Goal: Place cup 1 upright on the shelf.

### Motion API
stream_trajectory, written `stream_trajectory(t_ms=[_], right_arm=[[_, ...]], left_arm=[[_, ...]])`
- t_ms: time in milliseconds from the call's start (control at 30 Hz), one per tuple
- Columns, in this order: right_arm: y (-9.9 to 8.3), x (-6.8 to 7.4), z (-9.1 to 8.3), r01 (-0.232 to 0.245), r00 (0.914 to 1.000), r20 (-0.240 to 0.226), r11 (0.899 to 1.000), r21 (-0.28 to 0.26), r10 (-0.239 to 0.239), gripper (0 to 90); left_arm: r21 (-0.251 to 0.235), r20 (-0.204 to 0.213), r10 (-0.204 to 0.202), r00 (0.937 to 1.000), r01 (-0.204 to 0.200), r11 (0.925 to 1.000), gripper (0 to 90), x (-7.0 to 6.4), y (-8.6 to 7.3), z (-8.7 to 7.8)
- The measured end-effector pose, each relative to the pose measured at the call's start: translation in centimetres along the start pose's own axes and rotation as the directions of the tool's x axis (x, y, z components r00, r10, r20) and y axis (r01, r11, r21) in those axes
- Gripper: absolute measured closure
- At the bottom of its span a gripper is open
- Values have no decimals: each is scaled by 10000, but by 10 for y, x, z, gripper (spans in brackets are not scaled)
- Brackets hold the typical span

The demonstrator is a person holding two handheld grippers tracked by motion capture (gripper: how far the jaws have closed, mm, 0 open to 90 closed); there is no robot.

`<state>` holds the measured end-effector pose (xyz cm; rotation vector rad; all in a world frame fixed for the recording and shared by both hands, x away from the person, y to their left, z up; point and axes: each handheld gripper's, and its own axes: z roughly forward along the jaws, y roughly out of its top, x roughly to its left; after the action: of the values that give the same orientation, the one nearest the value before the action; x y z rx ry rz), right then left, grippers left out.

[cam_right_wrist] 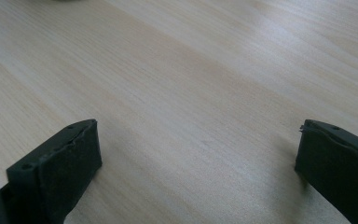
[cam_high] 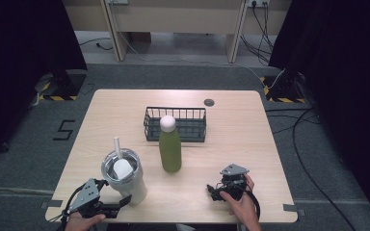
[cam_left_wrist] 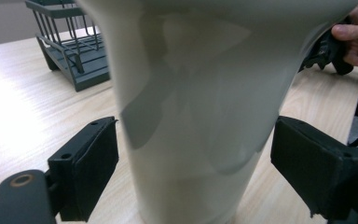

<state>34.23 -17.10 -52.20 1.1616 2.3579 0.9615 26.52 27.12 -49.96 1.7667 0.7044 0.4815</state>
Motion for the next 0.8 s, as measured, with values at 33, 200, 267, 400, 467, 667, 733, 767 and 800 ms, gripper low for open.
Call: stream_trajectory(t_ms=[33, 200, 267, 400, 467, 667, 733, 767, 800], right_arm=[[0, 0, 0, -3, 10000, 5, 10000, -1, 3, 4], [0, 0, 0, -1, 10000, 2, 10000, 0, 1, 4], [0, 0, 0, 0, 10000, 5, 10000, -1, 0, 4], [0, 0, 0, 3, 10000, 2, 10000, -4, -3, 4], [0, 0, 0, 2, 10000, -6, 10000, 0, -2, 4], [0, 0, 0, 9, 10000, -5, 10000, -3, -9, 4], [0, 0, 0, 2, 10000, 1, 10000, -2, -2, 4], [0, 0, 0, 4, 10000, -5, 10000, -1, -4, 4], [0, 0, 0, 4, 10000, -4, 10000, 1, -4, 4]], left_arm=[[-46, -36, 6, 10000, -7, 10000, 142, -1, 0, 1], [-210, -298, 191, 9994, -197, 9996, 113, -4, 0, 8], [-271, -346, 256, 9991, -265, 9993, 104, -5, -1, 11], [-429, -320, 168, 9993, -182, 9989, 100, -4, -2, 14], [-476, -319, 149, 9994, -164, 9987, 95, -4, -2, 16], [-634, -268, -89, 9996, 72, 9980, 90, -3, -1, 21], [-716, -167, -274, 9995, 262, 9971, 91, -2, -2, 24], [-711, -190, -248, 9995, 234, 9972, 92, -2, -2, 25], [-736, -189, -239, 9995, 225, 9970, 93, -2, -1, 26]])
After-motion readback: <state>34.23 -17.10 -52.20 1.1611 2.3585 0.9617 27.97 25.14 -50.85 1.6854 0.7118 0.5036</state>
